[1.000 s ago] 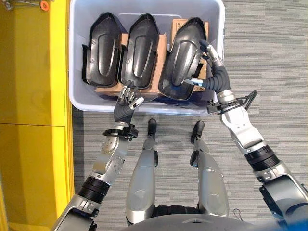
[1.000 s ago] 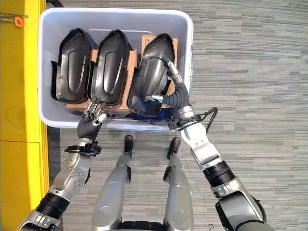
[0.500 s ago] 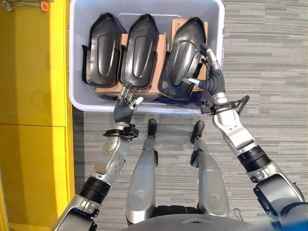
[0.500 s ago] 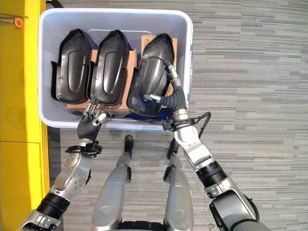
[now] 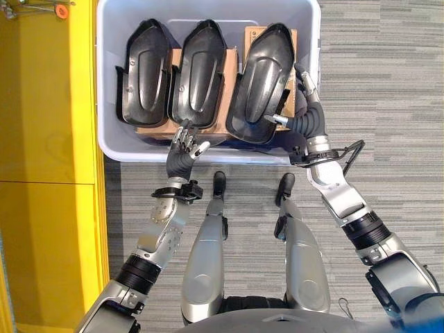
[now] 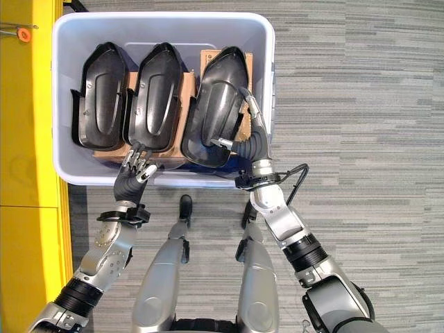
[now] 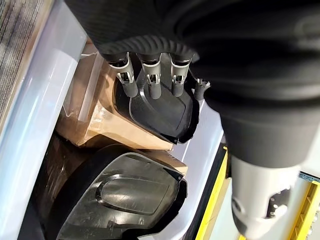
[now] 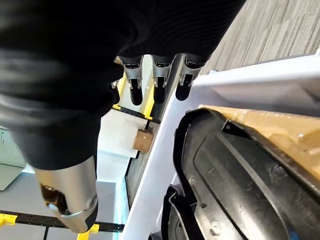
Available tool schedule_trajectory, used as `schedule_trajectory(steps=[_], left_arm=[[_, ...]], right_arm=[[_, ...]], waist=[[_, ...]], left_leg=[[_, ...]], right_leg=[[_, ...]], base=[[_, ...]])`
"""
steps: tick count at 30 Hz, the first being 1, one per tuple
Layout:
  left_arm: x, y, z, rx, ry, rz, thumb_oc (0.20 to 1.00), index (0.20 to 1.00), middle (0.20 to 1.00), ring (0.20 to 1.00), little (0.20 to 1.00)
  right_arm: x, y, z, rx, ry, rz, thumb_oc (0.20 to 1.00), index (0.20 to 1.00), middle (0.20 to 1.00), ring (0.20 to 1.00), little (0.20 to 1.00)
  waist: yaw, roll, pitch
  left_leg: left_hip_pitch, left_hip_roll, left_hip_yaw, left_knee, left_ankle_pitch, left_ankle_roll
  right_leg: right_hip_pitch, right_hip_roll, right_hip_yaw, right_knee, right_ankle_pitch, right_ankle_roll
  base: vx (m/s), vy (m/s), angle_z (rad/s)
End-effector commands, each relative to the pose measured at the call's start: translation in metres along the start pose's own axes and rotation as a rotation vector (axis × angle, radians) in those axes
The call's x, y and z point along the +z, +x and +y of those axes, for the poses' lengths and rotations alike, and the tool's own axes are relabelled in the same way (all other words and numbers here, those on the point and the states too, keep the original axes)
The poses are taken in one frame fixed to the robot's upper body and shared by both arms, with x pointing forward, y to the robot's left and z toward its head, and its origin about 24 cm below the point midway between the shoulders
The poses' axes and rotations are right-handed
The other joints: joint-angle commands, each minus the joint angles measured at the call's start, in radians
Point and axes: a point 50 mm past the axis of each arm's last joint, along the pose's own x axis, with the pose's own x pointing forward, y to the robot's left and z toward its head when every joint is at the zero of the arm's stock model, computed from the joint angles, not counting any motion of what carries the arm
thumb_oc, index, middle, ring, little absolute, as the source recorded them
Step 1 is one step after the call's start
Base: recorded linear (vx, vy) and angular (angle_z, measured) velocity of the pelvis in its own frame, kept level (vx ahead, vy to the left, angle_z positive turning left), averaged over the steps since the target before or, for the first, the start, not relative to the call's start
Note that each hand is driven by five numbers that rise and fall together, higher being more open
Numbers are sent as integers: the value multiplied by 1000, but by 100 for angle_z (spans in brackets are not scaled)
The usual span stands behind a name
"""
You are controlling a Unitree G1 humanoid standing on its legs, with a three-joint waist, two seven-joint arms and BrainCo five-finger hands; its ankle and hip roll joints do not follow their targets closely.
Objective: Move parts from the plastic box to the shelf.
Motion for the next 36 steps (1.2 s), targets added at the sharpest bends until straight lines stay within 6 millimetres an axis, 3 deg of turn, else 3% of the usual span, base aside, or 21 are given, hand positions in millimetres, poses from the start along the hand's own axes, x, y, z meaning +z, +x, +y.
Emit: schedule_trajectory(steps=[1,13,36], left_arm=[[15,-5,-2,-24,26,-103,1000,1000,1000,1000,1000],[14,-6,-1,-12,24,-102,1000,1000,1000,1000,1000],[11,-4,-5,-29,8,-82,1000,1000,1000,1000,1000]], right_arm=[[9,-1,-5,-53,4,-54,1000,1000,1000,1000,1000],[-14,0,-6,-101,2,61,1000,1000,1000,1000,1000],[-36,7,34,-23,191,260,1000,1000,1000,1000,1000]], waist=[[-6,-2,-35],[-6,8,-30],[19,34,-19]], left_leg=[[-31,-3,9,83,-89,45],[-31,-6,12,83,-87,44],[-44,-12,6,85,-82,44]], right_leg=[[15,-53,24,88,-89,55],[10,-54,27,86,-85,55],[0,-55,24,95,-86,49]], base=[[0,0,0],[0,0,0],[0,0,0]])
